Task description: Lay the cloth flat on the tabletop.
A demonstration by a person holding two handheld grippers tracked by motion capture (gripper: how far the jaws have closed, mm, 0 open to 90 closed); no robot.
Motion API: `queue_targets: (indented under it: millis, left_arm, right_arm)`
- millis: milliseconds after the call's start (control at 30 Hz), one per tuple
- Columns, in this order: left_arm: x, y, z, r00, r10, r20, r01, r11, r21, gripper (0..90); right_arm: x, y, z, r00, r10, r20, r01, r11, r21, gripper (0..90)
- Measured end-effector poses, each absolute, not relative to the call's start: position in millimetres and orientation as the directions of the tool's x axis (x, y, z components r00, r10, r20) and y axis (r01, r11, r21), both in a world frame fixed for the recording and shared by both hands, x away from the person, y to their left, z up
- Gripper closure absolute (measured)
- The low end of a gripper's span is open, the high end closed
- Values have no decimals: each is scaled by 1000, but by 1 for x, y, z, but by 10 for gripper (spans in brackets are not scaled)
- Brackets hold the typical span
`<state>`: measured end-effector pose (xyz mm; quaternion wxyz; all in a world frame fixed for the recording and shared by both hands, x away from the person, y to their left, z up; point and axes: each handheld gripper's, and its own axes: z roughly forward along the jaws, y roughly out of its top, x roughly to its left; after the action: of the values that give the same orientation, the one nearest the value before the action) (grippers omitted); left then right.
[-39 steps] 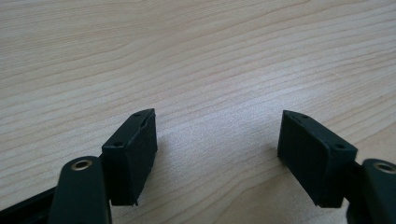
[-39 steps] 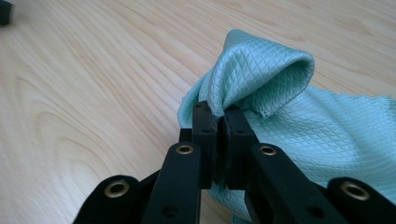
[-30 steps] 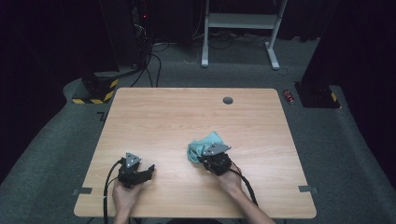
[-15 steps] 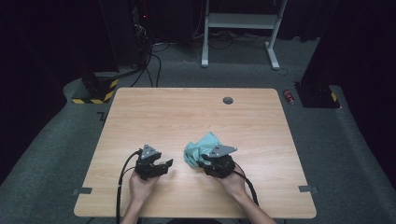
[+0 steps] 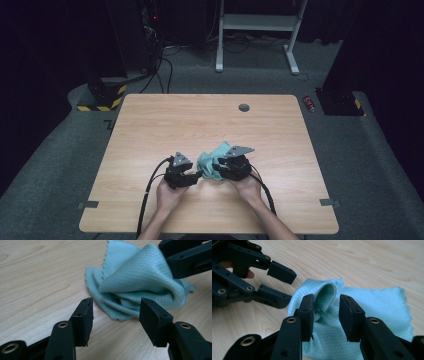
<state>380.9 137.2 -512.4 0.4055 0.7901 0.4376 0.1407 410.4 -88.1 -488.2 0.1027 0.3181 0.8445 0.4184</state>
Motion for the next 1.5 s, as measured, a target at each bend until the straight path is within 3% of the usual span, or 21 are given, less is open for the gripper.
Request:
queue_targets:
  millis: [200,233,267,533,600,767,900,933,1300,1500]
  left_arm:
    - [385,129,-515,583,806,-105,583,-324,745,511]
    - [385,126,-513,593,801,-82,574,-349,740,535]
    - [385,124,-513,596,800,-73,570,-358,739,553]
    - [386,120,-514,624,779,-62,570,-400,718,727]
    - [386,119,-515,630,774,-63,571,-406,714,757]
    - [386,118,-516,636,769,-66,570,-411,711,808]
    - [387,119,-516,637,766,-83,577,-403,711,833]
    - [387,119,-516,637,766,-82,576,-403,711,837]
    - [383,125,-514,643,761,-85,568,-399,720,852]
    - [378,128,-514,646,756,-106,571,-386,725,851]
  right_arm:
    - [417,-84,-495,-777,615,136,483,443,755,760]
    - [418,-83,-496,-785,603,143,480,445,755,860]
    - [418,-82,-497,-790,598,136,471,451,758,893]
    - [416,-87,-491,-789,602,121,449,430,783,892]
    - [418,-90,-490,-768,631,109,454,417,788,760]
    - [425,-89,-493,-747,652,126,496,421,760,675]
    - [427,-85,-498,-769,619,163,504,428,750,778]
    - [427,-83,-499,-786,597,160,492,447,747,887]
    - [399,-115,-475,-802,593,78,397,430,811,900]
    - [374,-149,-481,-794,608,19,391,486,781,900]
